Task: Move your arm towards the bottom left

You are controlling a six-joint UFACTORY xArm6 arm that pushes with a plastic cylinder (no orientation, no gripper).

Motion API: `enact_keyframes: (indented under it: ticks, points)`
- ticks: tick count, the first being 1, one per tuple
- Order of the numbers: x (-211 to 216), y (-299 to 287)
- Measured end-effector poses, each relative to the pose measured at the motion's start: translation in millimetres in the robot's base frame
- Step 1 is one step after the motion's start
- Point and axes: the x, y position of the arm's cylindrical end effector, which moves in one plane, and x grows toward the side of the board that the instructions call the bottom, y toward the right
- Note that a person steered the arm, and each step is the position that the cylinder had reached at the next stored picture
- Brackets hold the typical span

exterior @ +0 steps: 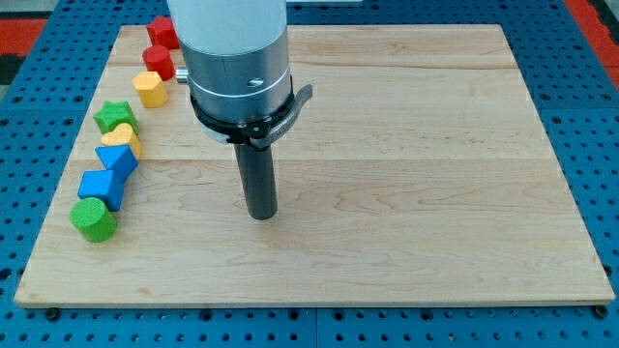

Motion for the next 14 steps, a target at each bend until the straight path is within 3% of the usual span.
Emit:
enact_keyframes:
  ticks: [1,3,5,7,14]
  points:
    - [1.6,0.0]
    - [100.1,-9.8]
    - [100.4,-18.6]
    - [100.0,-83.9]
    - [99.4,-220.7]
